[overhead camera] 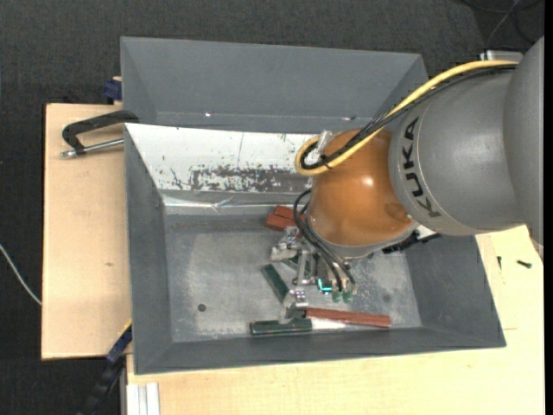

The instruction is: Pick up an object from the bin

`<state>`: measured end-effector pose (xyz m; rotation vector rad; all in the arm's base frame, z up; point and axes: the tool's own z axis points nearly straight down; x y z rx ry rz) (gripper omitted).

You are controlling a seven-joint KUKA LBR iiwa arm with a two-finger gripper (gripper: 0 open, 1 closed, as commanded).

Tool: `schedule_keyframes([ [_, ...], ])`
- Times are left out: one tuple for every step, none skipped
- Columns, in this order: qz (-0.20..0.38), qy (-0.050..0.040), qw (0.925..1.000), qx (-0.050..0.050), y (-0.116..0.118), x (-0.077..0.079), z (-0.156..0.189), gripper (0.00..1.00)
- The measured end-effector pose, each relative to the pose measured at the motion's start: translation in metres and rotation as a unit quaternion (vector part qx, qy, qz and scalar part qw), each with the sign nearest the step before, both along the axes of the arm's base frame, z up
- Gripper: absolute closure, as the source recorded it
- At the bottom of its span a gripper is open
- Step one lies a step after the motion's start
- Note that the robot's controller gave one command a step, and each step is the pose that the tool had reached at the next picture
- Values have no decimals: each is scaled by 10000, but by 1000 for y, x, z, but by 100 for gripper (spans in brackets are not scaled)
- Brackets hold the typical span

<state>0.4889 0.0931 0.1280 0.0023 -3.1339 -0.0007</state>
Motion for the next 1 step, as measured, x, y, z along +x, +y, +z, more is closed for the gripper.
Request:
schedule_keyframes([
  [-6, -39, 10000, 5, 0, 2, 4, 0],
])
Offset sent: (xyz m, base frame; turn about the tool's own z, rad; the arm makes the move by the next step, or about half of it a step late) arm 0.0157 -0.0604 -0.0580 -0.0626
